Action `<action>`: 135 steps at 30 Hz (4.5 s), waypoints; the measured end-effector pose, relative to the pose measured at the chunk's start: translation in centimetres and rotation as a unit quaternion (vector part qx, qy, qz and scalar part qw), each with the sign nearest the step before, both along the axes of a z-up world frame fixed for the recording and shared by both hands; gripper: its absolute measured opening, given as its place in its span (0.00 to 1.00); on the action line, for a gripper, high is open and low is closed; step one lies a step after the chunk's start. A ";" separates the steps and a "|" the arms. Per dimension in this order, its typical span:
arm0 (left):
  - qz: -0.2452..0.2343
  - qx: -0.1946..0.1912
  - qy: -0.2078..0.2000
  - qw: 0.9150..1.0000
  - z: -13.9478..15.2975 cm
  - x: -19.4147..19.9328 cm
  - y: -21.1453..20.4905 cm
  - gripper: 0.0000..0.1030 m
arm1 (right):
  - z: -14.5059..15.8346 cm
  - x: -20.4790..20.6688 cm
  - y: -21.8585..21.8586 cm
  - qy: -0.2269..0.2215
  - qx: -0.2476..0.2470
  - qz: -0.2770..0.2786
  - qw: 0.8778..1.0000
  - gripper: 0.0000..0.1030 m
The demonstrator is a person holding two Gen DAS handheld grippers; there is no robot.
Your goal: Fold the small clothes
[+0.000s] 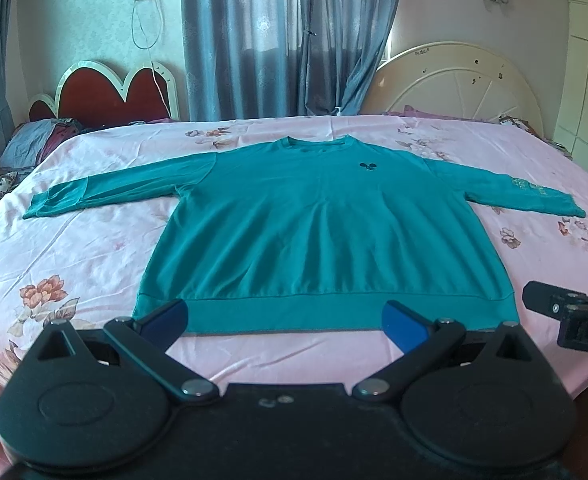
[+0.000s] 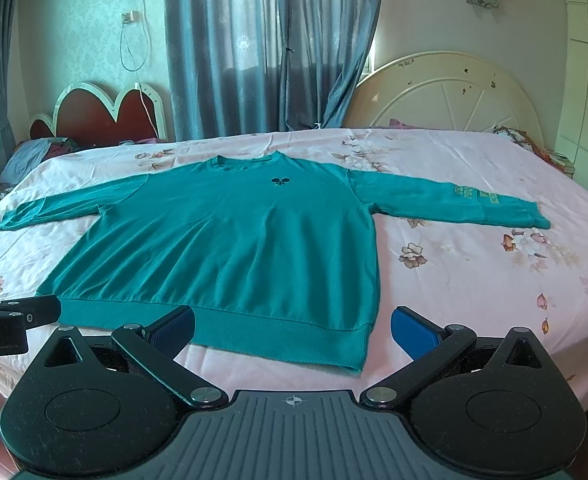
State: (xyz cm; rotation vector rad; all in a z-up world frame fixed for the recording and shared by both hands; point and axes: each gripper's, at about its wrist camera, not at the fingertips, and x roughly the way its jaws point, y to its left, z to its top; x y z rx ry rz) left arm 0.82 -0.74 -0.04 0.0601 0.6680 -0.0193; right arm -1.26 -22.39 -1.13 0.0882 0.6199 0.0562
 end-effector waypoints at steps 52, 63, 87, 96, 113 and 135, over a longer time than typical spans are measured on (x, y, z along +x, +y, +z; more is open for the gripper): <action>-0.022 -0.003 0.005 1.000 -0.4 7.5 2.1 1.00 | -0.5 6.8 -1.5 -0.002 0.012 -0.068 0.998 1.00; -0.065 0.034 0.003 0.997 -1.9 16.6 1.6 1.00 | -1.3 15.0 -3.7 0.001 -0.003 -0.145 0.989 1.00; -0.070 0.029 0.075 0.994 -3.9 28.1 -8.9 1.00 | -5.8 24.5 -30.8 -0.010 0.065 -0.313 0.947 0.99; -0.085 0.041 0.081 0.992 -3.7 30.2 -15.7 1.00 | -9.3 25.8 -37.8 0.016 0.131 -0.335 0.933 0.64; -0.090 0.034 0.102 0.990 -3.7 32.3 -18.5 1.00 | -13.3 20.2 -45.9 -0.047 0.401 -0.397 0.824 0.16; -0.042 -0.024 0.118 0.992 -6.7 36.0 0.2 0.64 | -1.4 29.3 -25.5 -0.014 0.172 -0.199 0.965 0.04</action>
